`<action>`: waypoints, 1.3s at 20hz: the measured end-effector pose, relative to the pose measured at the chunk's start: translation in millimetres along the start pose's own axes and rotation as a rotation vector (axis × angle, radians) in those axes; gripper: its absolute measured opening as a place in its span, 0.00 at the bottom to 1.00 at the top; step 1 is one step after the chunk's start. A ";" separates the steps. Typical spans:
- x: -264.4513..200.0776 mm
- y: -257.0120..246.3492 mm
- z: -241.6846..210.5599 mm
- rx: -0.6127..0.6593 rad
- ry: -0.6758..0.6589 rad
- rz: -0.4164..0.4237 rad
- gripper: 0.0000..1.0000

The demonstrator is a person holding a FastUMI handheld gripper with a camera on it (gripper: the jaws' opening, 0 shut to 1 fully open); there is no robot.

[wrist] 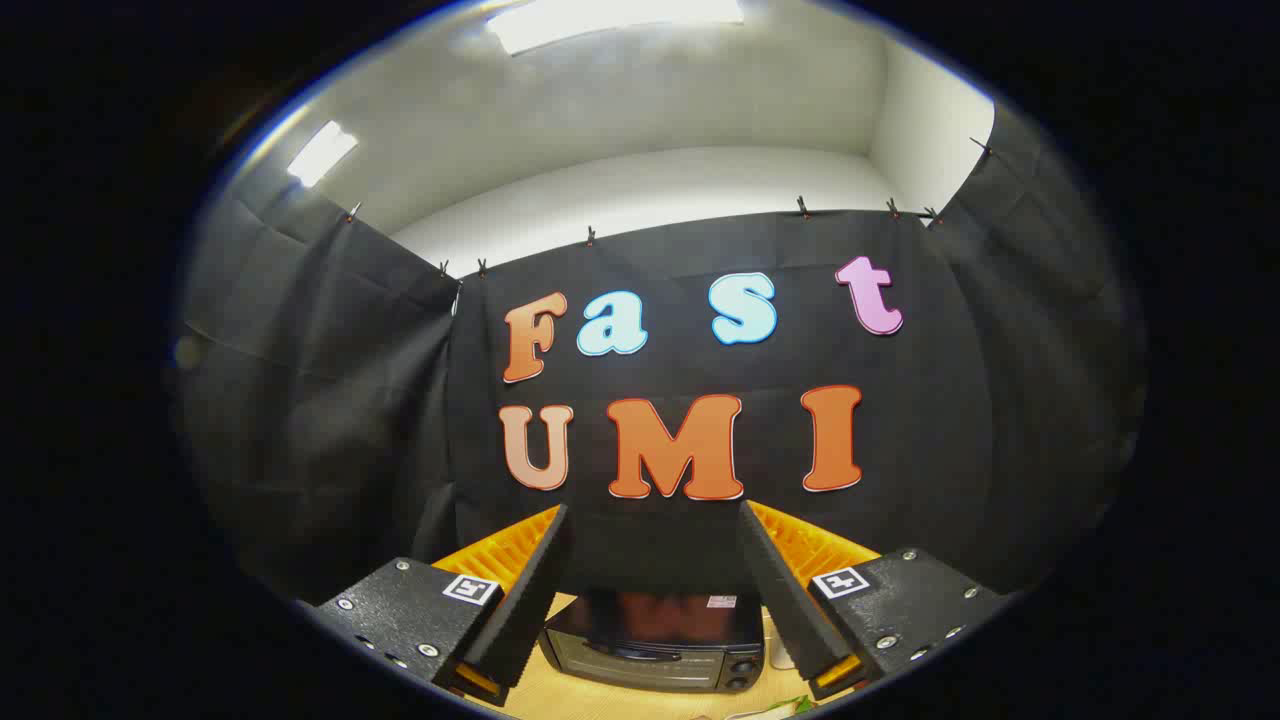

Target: Open the toaster oven, put the food inside, and close the toaster oven door.

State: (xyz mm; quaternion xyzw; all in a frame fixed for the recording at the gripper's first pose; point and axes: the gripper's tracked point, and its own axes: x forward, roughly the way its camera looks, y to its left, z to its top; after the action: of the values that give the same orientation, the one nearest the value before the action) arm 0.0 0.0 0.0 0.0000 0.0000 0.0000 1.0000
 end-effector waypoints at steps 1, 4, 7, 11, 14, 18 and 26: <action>2.4 1.0 -2.0 0.006 0.004 0.005 0.98; 6.5 1.9 -6.4 0.013 0.005 0.009 0.98; 11.3 1.7 -10.1 0.019 0.008 0.012 0.98; 16.0 -0.2 -19.5 0.025 0.027 0.013 0.98; 17.6 -1.6 -23.6 0.032 0.036 0.015 0.98; 18.4 -1.5 -25.9 0.034 0.036 0.019 0.98; 26.4 6.1 -46.9 0.026 0.069 0.023 0.98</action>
State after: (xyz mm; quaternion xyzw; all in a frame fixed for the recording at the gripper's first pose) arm 26.4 6.1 -46.9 0.0130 0.0344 0.0114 0.9993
